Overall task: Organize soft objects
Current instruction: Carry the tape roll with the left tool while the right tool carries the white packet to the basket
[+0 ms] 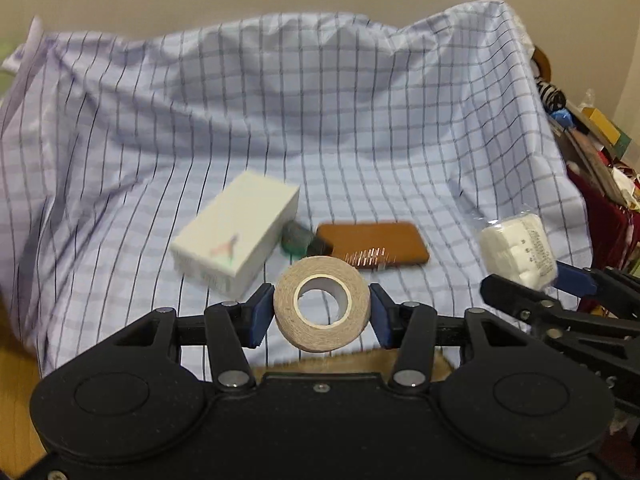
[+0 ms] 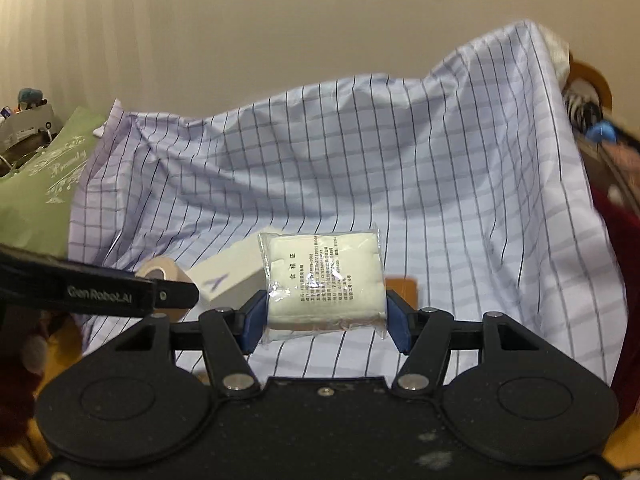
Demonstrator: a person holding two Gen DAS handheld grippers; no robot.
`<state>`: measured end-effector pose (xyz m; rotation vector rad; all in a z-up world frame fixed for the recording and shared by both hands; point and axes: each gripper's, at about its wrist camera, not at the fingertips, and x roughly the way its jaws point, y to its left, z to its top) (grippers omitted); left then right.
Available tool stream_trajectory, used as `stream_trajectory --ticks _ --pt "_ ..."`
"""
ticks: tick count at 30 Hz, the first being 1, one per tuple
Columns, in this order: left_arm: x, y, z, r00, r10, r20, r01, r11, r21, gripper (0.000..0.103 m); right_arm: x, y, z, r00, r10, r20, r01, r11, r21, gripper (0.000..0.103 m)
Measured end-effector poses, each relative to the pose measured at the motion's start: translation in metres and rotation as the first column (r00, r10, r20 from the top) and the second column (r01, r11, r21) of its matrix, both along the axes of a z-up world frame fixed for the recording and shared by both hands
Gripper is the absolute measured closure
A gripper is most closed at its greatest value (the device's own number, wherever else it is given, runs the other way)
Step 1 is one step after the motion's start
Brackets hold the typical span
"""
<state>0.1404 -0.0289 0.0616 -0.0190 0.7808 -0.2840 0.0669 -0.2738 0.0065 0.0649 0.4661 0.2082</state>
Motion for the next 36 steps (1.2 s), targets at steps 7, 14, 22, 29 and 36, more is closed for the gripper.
stream_trajectory --ticks 7,14,22,29,36 --pt "-0.019 0.016 -0.041 0.990 0.074 -0.119 -0.075 0.997 -0.006 0.054 -0.017 0.002 -0.028 0.995 -0.008 -0.100 0.008 1.000 0.006 0.043" --pt "-0.026 0.027 -0.070 0.970 0.115 -0.213 -0.118 0.993 -0.004 0.054 -0.024 0.005 -0.056 0.976 0.006 -0.216 -0.005 1.000 0.008 0.043" --pt "-0.020 0.025 -0.087 0.960 0.114 -0.257 -0.117 0.993 0.003 0.054 -0.020 0.024 -0.071 0.962 0.033 -0.271 -0.042 0.999 -0.030 0.043" --pt "-0.009 0.026 -0.093 0.955 0.119 -0.270 -0.124 0.992 -0.002 0.054 -0.011 0.034 -0.075 0.952 0.047 -0.303 -0.063 0.997 -0.041 0.043" --pt "-0.004 0.023 -0.098 0.952 0.109 -0.285 -0.113 0.994 0.002 0.054 -0.003 0.037 -0.079 0.944 0.053 -0.326 -0.070 0.997 -0.042 0.042"
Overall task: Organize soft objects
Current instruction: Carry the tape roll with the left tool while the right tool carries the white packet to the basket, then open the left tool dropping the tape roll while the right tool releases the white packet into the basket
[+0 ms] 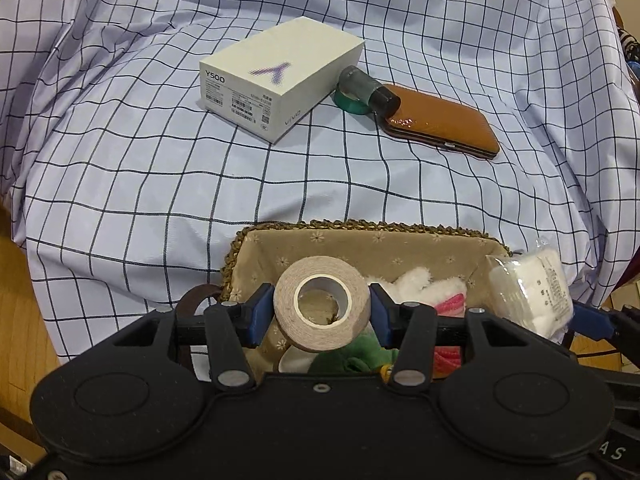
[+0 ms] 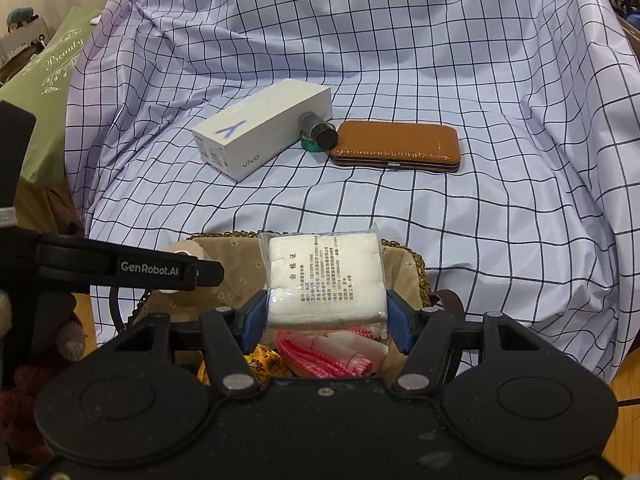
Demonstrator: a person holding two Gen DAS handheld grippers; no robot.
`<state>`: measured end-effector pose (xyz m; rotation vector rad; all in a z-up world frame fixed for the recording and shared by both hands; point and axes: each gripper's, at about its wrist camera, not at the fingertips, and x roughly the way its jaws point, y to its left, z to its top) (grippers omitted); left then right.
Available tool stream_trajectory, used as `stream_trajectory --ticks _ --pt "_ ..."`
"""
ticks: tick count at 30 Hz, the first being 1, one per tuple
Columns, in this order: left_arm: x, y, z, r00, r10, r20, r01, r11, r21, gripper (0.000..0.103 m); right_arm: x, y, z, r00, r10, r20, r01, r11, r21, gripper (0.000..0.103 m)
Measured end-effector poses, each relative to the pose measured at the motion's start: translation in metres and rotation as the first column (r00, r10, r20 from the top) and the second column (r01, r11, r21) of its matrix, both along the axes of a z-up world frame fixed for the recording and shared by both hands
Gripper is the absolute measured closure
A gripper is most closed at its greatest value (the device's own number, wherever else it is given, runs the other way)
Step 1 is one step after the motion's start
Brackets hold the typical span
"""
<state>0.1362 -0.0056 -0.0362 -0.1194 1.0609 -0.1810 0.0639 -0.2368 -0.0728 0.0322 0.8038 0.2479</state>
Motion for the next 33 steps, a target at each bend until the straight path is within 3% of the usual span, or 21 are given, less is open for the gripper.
stream_trajectory --ticks 16,33 --pt "0.008 -0.001 -0.010 0.999 0.005 -0.038 -0.004 1.000 0.017 0.053 0.011 0.001 -0.006 1.000 -0.005 -0.028 0.005 1.000 0.014 0.042" --pt "0.000 -0.003 -0.005 1.000 0.006 -0.022 -0.006 1.000 0.027 0.049 0.010 0.003 -0.004 1.000 0.001 -0.005 -0.001 1.000 0.029 0.041"
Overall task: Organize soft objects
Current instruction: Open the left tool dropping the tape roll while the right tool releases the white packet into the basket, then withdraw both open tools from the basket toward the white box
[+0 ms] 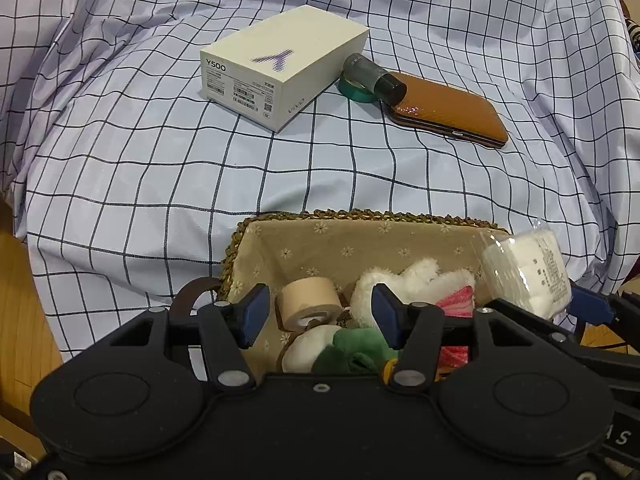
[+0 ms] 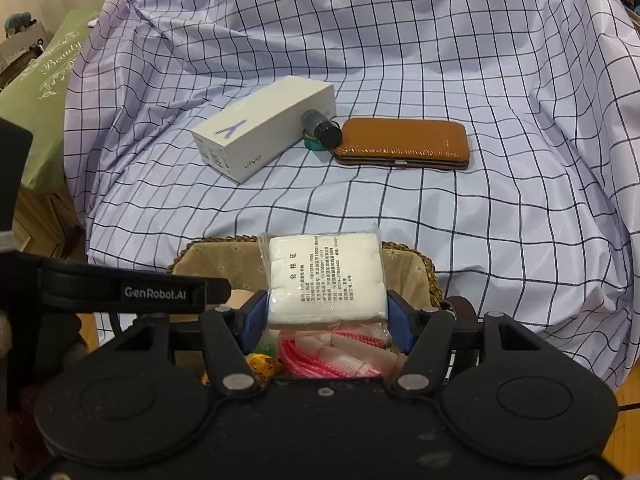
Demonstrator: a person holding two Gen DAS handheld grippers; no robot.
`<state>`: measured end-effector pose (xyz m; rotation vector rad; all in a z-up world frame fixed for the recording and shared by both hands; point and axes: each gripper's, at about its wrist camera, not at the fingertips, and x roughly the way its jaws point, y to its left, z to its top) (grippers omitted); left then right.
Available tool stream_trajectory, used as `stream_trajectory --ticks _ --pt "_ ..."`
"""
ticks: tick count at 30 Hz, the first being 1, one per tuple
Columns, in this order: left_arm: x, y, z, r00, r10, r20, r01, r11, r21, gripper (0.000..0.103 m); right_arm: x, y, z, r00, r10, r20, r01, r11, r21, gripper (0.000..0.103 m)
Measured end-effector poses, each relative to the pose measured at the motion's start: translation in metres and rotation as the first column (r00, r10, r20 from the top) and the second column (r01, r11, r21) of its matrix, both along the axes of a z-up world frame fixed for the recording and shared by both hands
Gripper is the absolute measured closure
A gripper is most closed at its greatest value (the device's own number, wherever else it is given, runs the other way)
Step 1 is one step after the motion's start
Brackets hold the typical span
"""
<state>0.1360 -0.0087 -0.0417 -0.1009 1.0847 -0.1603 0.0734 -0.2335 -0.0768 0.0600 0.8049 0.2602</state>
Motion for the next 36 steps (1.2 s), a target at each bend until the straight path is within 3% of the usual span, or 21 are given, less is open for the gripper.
stream_trajectory --ticks 11,18,36 --pt "-0.016 -0.001 0.010 0.999 0.003 0.033 -0.003 1.000 0.005 0.049 -0.013 -0.004 0.006 1.000 -0.001 0.030 0.000 1.000 0.023 0.038" --pt "-0.031 -0.004 0.018 0.998 -0.006 0.061 0.006 1.000 0.009 0.049 -0.027 -0.010 0.010 0.998 -0.023 0.053 0.020 0.999 0.043 0.029" --pt "-0.071 -0.007 0.028 0.993 -0.008 0.114 0.006 1.000 0.015 0.048 -0.070 -0.018 0.018 0.994 -0.046 0.099 0.041 0.998 0.055 0.029"
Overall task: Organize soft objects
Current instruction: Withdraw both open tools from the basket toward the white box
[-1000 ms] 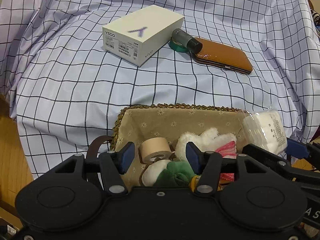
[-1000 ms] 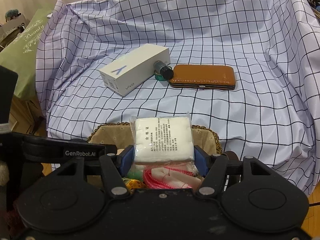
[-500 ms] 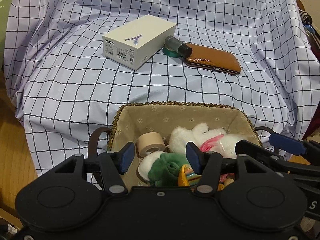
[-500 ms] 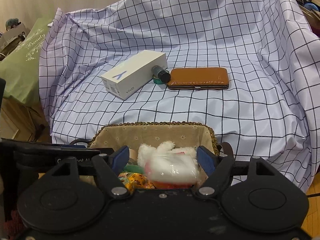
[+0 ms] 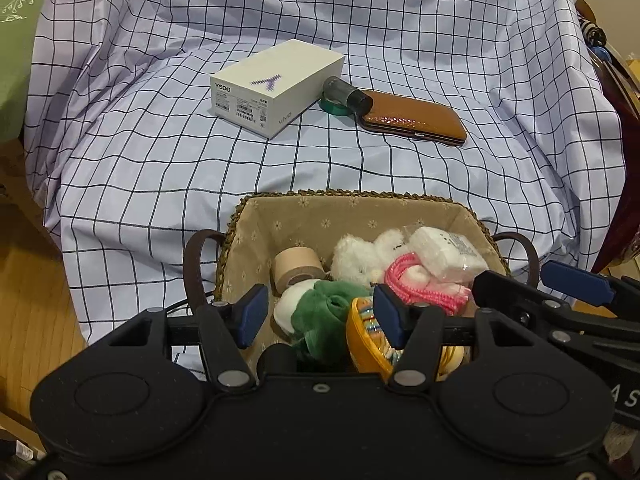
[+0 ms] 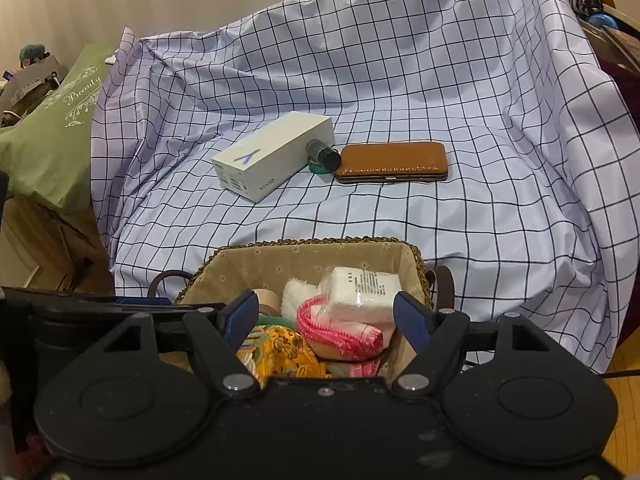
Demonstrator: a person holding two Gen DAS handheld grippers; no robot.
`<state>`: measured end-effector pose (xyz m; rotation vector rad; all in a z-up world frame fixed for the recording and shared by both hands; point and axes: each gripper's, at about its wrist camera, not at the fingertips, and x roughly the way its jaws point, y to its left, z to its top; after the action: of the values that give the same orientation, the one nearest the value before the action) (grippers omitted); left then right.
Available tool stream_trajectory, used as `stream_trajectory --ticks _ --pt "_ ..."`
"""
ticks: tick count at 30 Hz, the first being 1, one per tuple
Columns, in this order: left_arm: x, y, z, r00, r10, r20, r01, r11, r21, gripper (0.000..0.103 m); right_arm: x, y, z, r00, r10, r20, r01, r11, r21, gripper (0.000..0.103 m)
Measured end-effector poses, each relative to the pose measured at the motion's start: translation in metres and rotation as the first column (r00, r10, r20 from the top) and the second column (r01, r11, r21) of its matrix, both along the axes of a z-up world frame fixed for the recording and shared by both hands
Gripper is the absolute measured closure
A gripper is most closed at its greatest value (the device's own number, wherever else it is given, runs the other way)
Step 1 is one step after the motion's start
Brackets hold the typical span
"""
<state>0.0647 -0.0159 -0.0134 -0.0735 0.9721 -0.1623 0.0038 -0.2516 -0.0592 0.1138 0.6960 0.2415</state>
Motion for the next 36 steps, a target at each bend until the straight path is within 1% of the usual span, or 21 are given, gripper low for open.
stream_trajectory --ticks 14,36 --pt "-0.004 0.000 -0.002 1.000 -0.001 -0.001 0.001 1.000 0.006 0.047 0.001 -0.004 -0.001 0.999 -0.028 -0.025 0.028 1.000 -0.006 0.029" --pt "0.022 0.002 -0.014 0.998 0.009 -0.059 -0.008 1.000 0.019 0.047 0.036 -0.004 -0.012 0.995 -0.035 -0.098 0.034 0.999 -0.010 0.029"
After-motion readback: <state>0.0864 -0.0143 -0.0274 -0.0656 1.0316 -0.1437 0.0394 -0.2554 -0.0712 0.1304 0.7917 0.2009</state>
